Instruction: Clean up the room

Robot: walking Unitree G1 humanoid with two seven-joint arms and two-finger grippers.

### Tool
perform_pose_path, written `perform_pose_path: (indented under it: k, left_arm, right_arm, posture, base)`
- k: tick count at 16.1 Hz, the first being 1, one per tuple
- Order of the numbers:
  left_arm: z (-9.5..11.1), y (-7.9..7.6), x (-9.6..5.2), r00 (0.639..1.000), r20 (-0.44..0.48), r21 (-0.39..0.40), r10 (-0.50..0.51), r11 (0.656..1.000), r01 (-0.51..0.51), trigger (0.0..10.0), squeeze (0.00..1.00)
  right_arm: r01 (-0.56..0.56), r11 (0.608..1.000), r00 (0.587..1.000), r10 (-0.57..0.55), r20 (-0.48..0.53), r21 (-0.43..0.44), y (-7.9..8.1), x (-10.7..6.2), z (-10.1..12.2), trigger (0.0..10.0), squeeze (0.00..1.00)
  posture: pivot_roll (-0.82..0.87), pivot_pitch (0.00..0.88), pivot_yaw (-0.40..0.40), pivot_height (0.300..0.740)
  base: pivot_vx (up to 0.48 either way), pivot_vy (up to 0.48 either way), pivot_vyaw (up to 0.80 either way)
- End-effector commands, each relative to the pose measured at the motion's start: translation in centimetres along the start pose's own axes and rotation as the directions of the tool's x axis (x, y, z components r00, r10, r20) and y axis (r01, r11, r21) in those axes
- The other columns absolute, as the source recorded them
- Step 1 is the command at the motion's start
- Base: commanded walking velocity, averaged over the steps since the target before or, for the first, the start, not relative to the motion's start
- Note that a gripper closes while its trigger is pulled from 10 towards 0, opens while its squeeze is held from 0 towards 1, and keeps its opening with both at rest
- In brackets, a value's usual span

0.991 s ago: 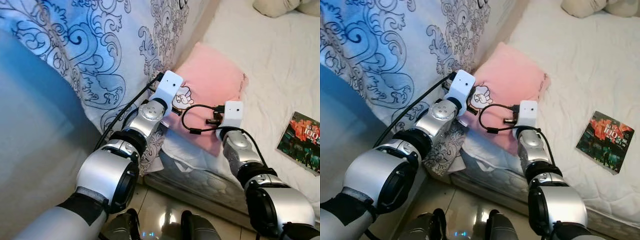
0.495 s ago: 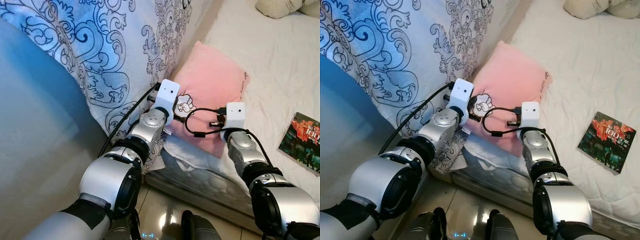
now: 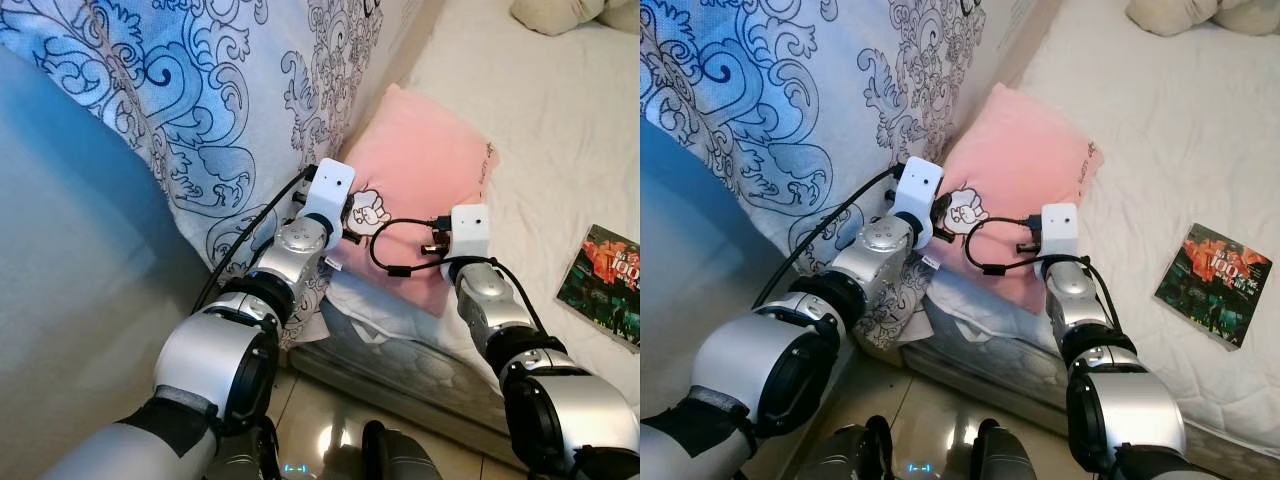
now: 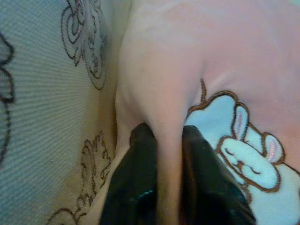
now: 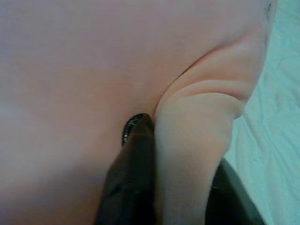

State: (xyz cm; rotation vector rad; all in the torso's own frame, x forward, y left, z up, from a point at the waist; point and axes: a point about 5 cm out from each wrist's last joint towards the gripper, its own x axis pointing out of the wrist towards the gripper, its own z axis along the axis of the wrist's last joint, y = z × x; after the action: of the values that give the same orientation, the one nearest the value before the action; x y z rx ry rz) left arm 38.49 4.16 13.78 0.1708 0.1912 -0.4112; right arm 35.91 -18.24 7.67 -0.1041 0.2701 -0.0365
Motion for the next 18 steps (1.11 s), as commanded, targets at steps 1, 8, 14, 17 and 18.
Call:
perform_pose_path:
  k: [1, 8, 14, 17, 18]
  left_arm:
    - [-0.1, 1.5, -0.3, 0.999, 0.016, 0.020, 0.050, 0.999, -0.050, 10.0, 1.00]
    - [1.1, 2.1, -1.1, 0.975, 0.209, 0.205, -0.070, 0.978, 0.027, 10.0, 1.00]
    - [-0.9, 2.1, -3.8, 0.935, 0.343, 0.058, -0.090, 0.996, 0.074, 10.0, 1.00]
    - [-3.0, 2.9, -7.8, 0.897, 0.441, 0.030, 0.042, 0.998, -0.062, 10.0, 0.00]
    - [-4.6, 3.6, -8.4, 0.916, 0.390, 0.003, 0.094, 0.995, -0.103, 10.0, 0.00]
  right_arm:
    - [0.055, 0.998, 0.998, -0.055, -0.034, -0.004, -1.6, -0.4, -1.1, 10.0, 1.00]
    - [0.122, 0.986, 0.987, -0.132, 0.092, 0.110, -1.6, -2.5, -3.1, 10.0, 1.00]
    - [0.200, 0.971, 0.950, -0.226, 0.216, 0.133, -4.0, -7.6, -4.6, 10.0, 1.00]
    - [0.206, 0.974, 0.948, -0.221, 0.227, 0.089, -3.3, -11.5, -5.5, 10.0, 1.00]
    - [0.198, 0.974, 0.950, -0.217, 0.223, 0.106, -3.3, -12.6, -5.9, 10.0, 1.00]
  posture:
    - [-0.08, 0.086, -0.042, 0.740]
    - [-0.03, 0.000, -0.031, 0.740]
    - [0.03, 0.000, -0.035, 0.740]
    - [0.03, 0.000, -0.044, 0.740]
    - [0.03, 0.000, -0.052, 0.740]
  base:
    - [0.000, 0.000, 0.00]
    - [0.000, 0.000, 0.00]
    - [0.000, 0.000, 0.00]
    - [0.000, 0.000, 0.00]
    - [0.000, 0.000, 0.00]
